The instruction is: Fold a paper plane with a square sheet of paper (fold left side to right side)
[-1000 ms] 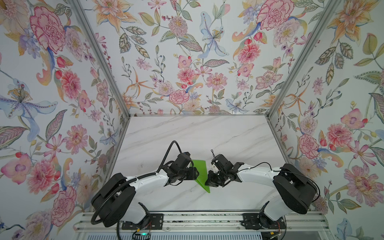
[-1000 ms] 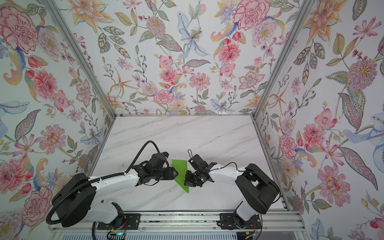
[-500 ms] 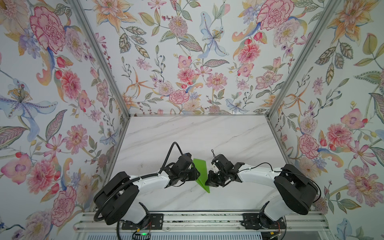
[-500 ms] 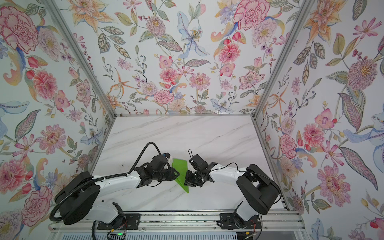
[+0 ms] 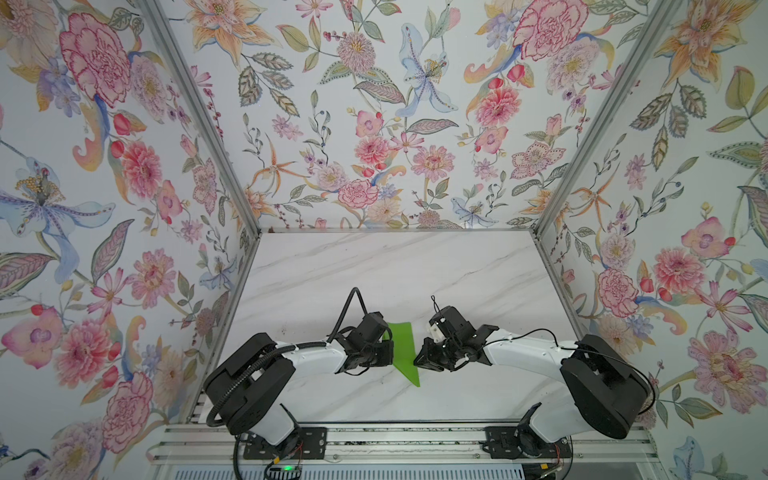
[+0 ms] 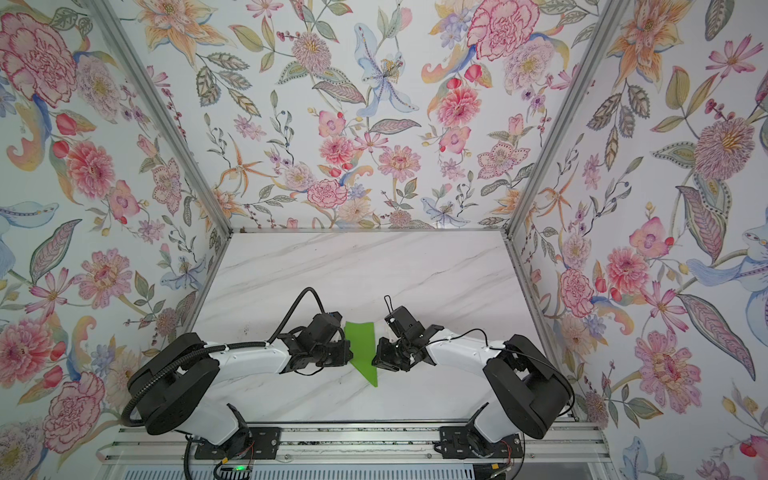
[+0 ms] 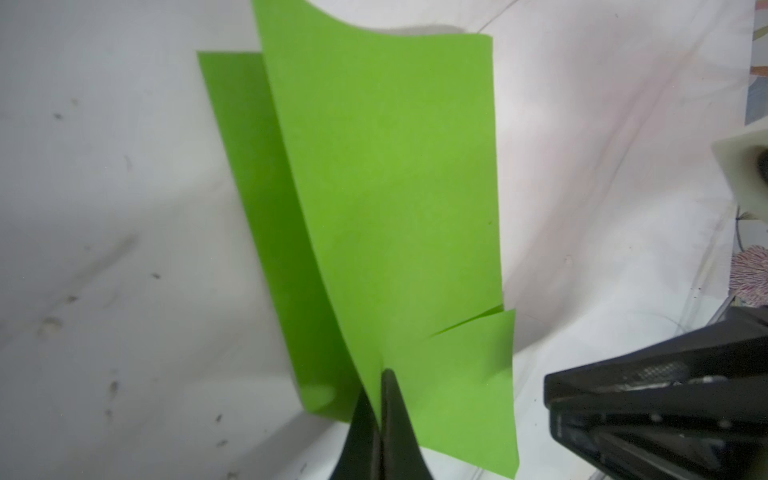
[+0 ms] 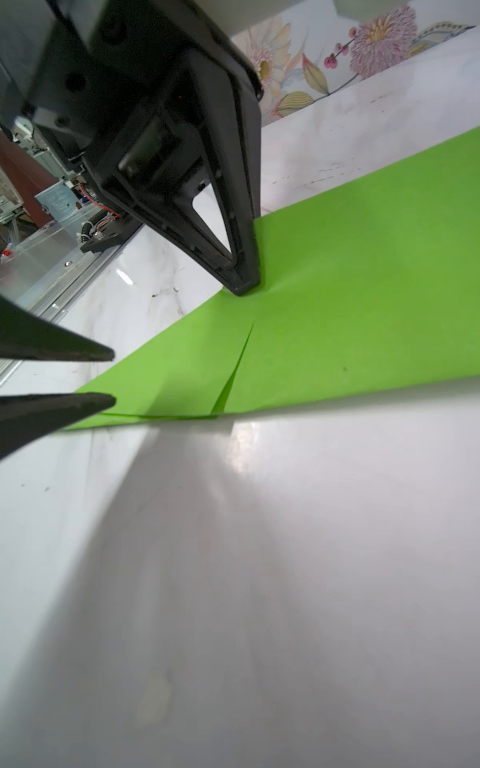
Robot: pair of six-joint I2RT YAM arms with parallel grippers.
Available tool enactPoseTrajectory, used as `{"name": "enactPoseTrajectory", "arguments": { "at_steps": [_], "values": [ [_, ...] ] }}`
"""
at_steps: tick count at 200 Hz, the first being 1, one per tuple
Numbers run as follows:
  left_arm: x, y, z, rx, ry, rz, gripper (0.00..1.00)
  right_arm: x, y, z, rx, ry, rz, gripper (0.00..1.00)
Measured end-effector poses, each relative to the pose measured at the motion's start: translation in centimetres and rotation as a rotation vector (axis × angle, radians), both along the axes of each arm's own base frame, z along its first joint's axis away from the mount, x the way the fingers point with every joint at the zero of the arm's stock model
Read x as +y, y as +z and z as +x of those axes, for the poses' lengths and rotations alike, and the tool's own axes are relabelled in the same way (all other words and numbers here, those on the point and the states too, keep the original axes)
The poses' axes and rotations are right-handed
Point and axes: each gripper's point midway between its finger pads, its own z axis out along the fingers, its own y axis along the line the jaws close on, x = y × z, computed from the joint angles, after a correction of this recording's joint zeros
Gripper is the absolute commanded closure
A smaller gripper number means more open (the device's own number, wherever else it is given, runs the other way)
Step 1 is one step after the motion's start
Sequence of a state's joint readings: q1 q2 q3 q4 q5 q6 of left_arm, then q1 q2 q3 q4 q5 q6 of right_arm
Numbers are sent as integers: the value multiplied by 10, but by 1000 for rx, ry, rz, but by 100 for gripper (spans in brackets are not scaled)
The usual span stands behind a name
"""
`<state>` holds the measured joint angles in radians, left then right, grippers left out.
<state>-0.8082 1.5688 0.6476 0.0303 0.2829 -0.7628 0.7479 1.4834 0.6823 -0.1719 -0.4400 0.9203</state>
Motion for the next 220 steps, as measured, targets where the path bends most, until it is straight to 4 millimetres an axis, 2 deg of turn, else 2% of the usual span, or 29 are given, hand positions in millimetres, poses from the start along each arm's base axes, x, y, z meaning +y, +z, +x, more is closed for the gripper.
{"name": "enactPoseTrajectory", "arguments": {
  "at_steps": [24, 79, 160, 220],
  "values": [
    [-4, 0, 3, -7, -6, -3, 97, -6, -2, 4, -7, -15, 11, 65],
    [-5, 0, 4, -13, -13, -4, 98, -13, -12, 4, 4, -35, 69, 63],
    [-5, 0, 4, -13, -17, -5, 100, -2, -14, 13, 2, -21, 146, 63],
    [-5, 0, 5, -11, -15, -7, 100, 4, -13, 14, 16, -21, 180, 72]
  ]
}}
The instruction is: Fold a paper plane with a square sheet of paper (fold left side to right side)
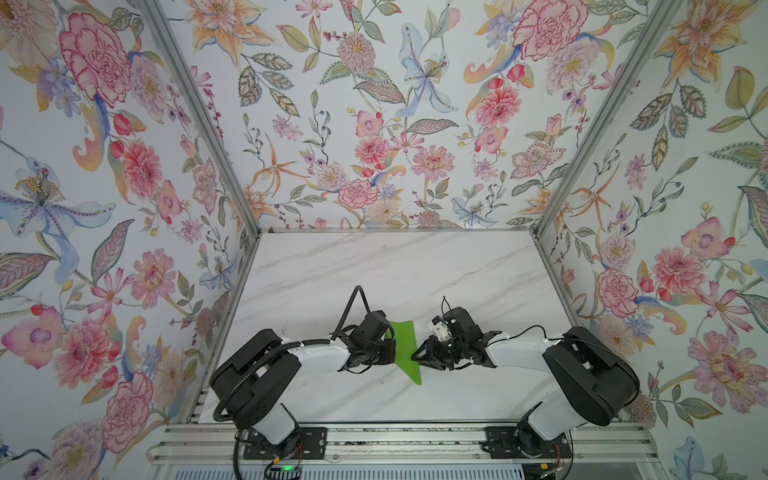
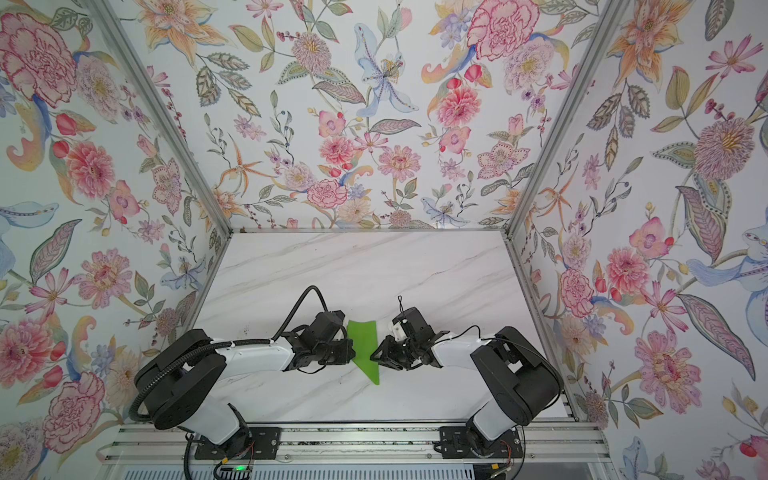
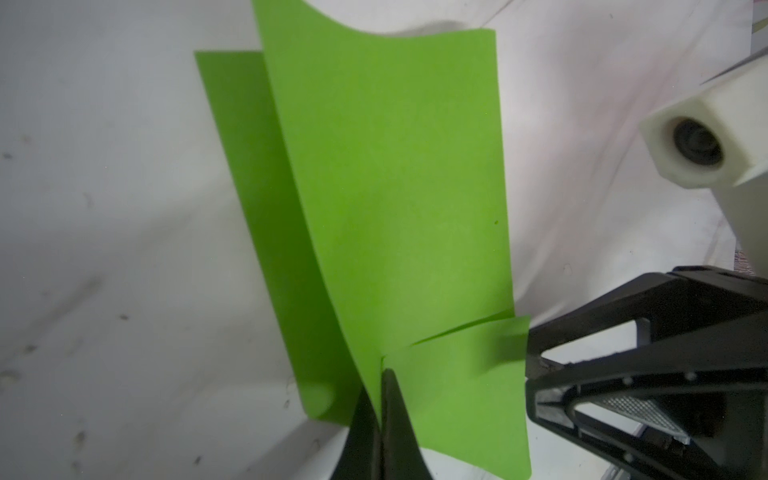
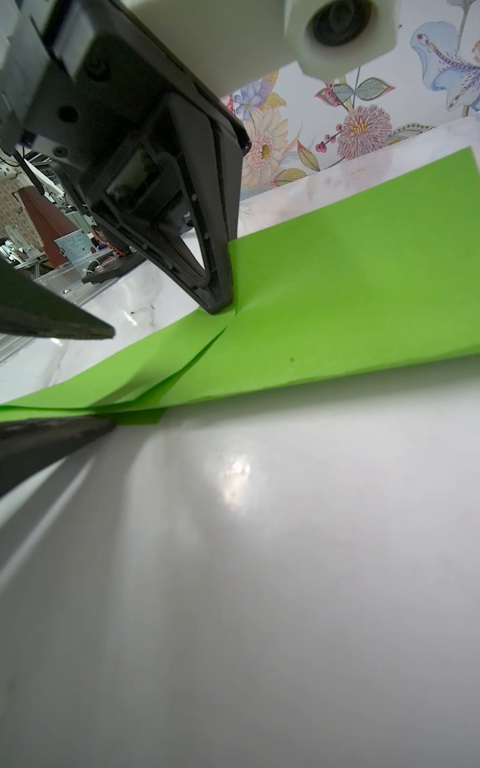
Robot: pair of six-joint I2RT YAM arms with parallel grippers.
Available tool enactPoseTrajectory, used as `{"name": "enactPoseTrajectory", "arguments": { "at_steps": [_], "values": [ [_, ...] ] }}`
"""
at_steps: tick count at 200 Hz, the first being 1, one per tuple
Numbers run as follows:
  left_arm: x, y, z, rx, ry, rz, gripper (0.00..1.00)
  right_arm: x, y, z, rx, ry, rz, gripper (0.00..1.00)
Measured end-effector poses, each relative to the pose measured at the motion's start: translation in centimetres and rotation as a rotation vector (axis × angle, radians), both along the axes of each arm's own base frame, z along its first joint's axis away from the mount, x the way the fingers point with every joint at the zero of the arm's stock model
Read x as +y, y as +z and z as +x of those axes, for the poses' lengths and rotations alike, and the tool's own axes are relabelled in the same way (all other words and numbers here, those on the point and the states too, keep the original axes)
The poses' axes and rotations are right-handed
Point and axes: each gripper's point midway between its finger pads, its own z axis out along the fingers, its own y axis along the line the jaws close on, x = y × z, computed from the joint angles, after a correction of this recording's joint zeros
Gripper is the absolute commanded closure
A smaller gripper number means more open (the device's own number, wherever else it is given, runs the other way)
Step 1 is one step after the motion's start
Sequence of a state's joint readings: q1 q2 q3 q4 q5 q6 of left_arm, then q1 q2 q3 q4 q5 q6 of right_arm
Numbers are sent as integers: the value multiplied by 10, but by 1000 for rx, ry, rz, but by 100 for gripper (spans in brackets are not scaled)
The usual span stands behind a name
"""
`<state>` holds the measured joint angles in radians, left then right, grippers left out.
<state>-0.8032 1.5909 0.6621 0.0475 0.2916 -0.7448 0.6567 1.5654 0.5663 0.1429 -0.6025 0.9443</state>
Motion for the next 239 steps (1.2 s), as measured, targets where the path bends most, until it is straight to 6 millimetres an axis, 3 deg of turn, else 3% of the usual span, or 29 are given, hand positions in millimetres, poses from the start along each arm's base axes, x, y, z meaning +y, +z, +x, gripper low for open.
{"name": "enactPoseTrajectory", "arguments": {
  "at_steps": [170, 239],
  "values": [
    [2, 0, -1, 12, -8, 0, 100, 0, -3, -12, 11, 24, -32, 99],
    [-10, 30, -1, 2, -79, -13, 100, 1, -12, -17, 21, 39, -60, 100]
  ]
}}
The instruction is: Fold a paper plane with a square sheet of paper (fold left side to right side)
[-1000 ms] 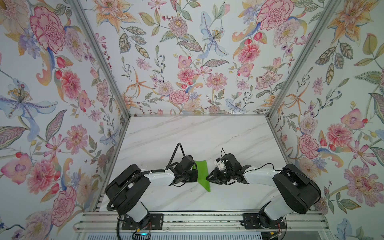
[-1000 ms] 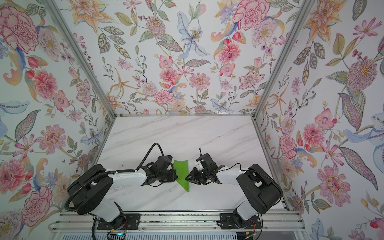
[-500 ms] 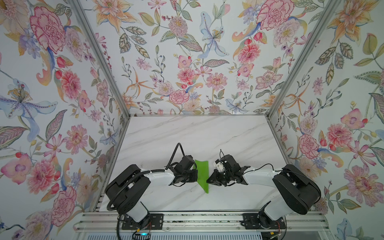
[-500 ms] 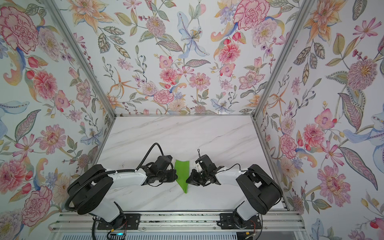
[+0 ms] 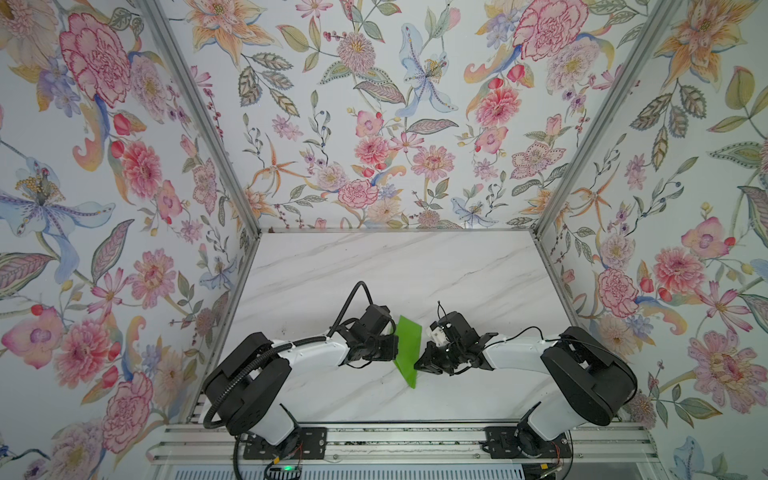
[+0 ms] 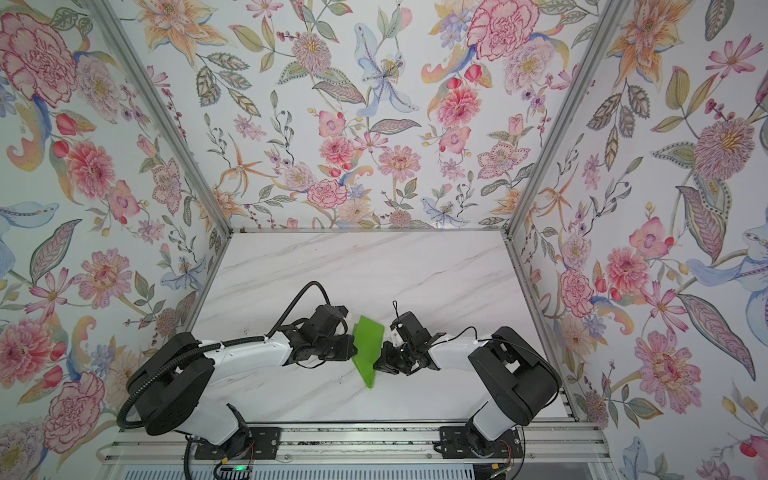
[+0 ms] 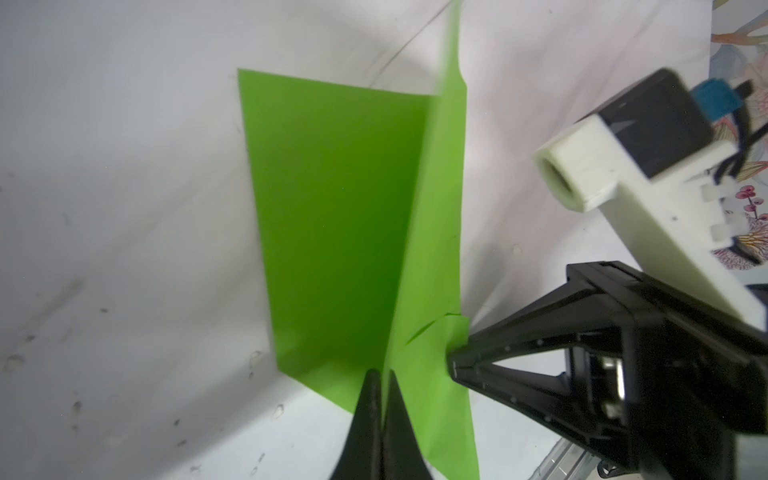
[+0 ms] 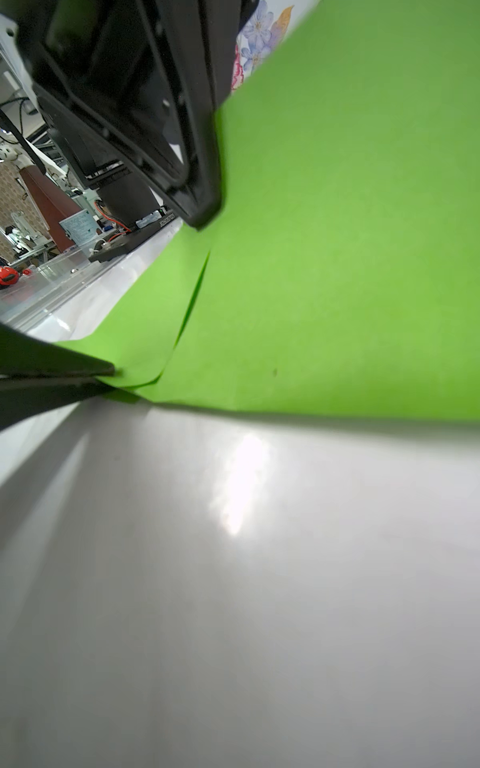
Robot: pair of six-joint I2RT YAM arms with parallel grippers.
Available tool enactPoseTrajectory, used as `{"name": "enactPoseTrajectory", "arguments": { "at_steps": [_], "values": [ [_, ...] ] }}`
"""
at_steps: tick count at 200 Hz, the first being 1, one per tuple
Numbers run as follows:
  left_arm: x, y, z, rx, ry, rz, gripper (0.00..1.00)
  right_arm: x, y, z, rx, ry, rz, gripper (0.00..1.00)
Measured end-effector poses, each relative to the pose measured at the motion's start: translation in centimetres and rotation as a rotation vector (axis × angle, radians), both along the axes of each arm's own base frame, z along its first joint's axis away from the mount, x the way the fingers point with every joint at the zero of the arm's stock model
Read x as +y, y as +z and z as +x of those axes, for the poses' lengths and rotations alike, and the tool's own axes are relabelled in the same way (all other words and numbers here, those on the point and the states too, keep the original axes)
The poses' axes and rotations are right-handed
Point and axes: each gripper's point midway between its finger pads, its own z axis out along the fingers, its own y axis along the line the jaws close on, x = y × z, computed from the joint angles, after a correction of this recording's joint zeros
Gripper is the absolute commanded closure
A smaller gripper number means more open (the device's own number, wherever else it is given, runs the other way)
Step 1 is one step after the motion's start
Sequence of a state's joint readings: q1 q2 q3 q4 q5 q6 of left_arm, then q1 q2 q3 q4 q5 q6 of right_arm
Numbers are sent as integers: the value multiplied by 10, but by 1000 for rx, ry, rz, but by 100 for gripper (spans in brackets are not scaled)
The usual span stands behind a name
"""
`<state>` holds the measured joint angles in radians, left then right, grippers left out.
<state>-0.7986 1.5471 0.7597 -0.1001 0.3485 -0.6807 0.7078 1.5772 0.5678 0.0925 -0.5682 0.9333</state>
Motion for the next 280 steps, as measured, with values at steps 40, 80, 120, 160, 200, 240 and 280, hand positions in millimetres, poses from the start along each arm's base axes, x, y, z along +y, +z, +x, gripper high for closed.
{"name": "enactPoseTrajectory", "arguments": {
  "at_steps": [40, 80, 120, 160, 200, 240, 280],
  "values": [
    [-13, 8, -2, 5, -58, 22, 99, 4, 0, 0, -7, 16, 3, 100],
    [-13, 8, -2, 12, -80, 71, 97, 8, -1, -1, -18, 36, 7, 100],
    [-5, 4, 4, -9, -95, 192, 97, 8, -1, -1, -36, 53, -4, 100],
    [10, -8, 0, 9, -105, 282, 99, 8, 1, 0, -58, 69, -26, 85],
    [11, -12, 1, 5, -89, 285, 100, 10, 8, 0, -57, 49, 4, 68],
    [18, -31, -5, 38, -60, 295, 100, 2, 9, -11, -27, 0, 11, 67],
    [12, -30, 1, 24, -30, 260, 100, 7, 10, -22, -5, -16, 44, 67]
  ]
}}
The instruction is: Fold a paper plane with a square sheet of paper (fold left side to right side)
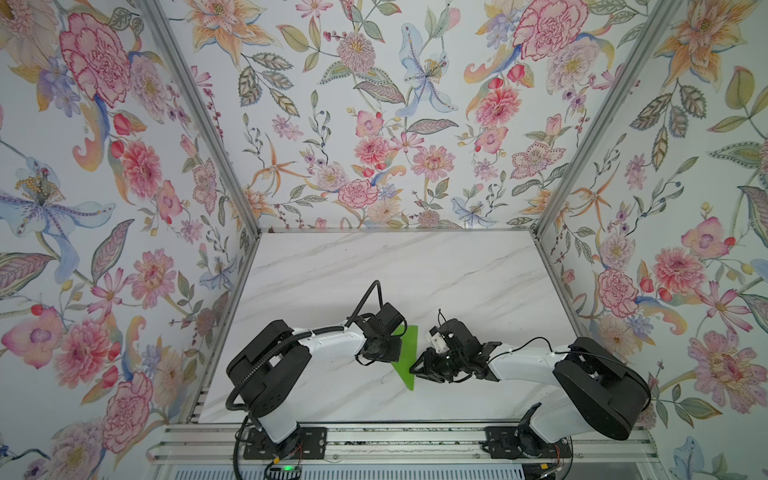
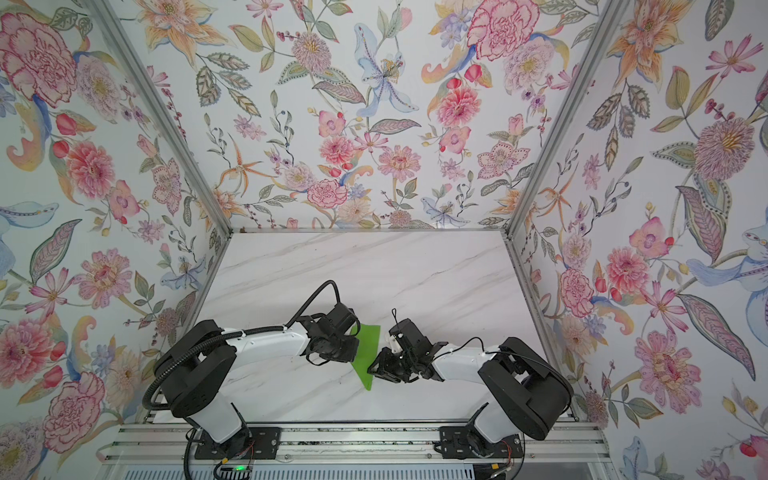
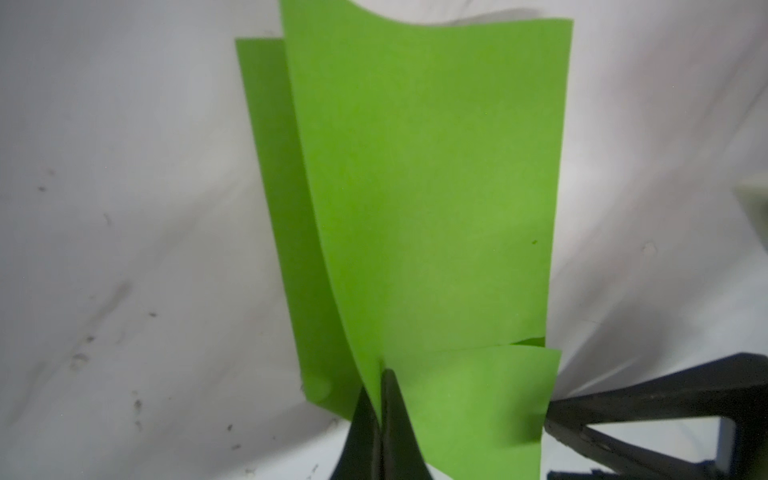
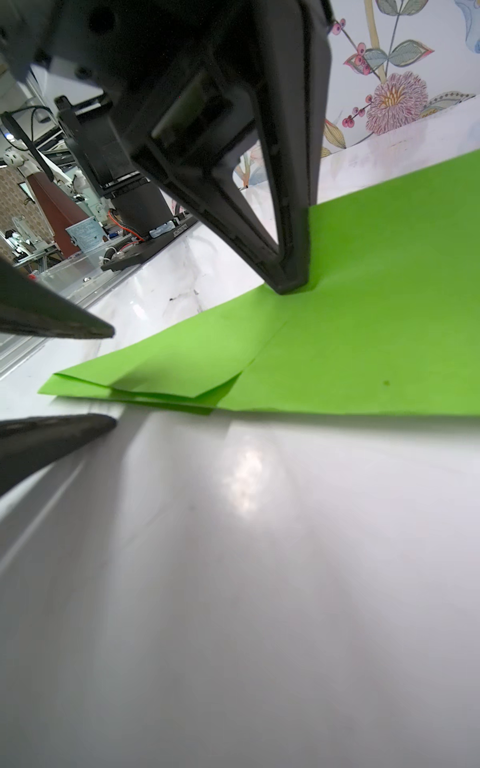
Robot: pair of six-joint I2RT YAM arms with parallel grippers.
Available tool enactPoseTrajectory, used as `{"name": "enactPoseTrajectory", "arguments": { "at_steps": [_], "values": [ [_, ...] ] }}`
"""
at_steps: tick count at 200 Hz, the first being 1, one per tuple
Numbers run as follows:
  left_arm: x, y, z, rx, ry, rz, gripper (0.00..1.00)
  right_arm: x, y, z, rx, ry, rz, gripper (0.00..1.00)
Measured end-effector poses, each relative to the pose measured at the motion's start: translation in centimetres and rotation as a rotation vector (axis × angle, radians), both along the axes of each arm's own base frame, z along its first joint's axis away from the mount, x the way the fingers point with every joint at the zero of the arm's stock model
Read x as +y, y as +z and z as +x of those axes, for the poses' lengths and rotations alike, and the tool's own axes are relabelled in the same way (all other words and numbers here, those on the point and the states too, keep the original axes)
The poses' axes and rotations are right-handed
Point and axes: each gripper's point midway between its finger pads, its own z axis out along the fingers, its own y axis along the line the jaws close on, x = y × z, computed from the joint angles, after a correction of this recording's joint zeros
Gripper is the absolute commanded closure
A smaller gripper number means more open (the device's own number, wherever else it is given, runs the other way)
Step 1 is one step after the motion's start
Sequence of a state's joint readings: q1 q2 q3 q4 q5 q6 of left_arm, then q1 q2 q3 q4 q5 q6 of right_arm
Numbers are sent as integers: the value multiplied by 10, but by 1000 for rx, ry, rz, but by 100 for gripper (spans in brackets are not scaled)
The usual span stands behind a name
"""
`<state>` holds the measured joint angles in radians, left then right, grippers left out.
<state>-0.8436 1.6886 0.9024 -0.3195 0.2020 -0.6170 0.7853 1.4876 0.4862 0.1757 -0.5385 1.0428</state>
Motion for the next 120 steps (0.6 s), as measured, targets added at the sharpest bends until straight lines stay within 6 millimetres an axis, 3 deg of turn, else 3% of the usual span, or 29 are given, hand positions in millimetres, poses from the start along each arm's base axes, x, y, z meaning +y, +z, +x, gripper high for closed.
{"name": "enactPoseTrajectory", "arguments": {
  "at_steps": [34, 120],
  "values": [
    [-2, 0, 2, -7, 11, -16, 100, 4, 0, -5, 13, -7, 18, 73],
    [-3, 1, 3, -10, 17, -25, 100, 2, -7, -3, 9, -30, -8, 100]
  ]
}}
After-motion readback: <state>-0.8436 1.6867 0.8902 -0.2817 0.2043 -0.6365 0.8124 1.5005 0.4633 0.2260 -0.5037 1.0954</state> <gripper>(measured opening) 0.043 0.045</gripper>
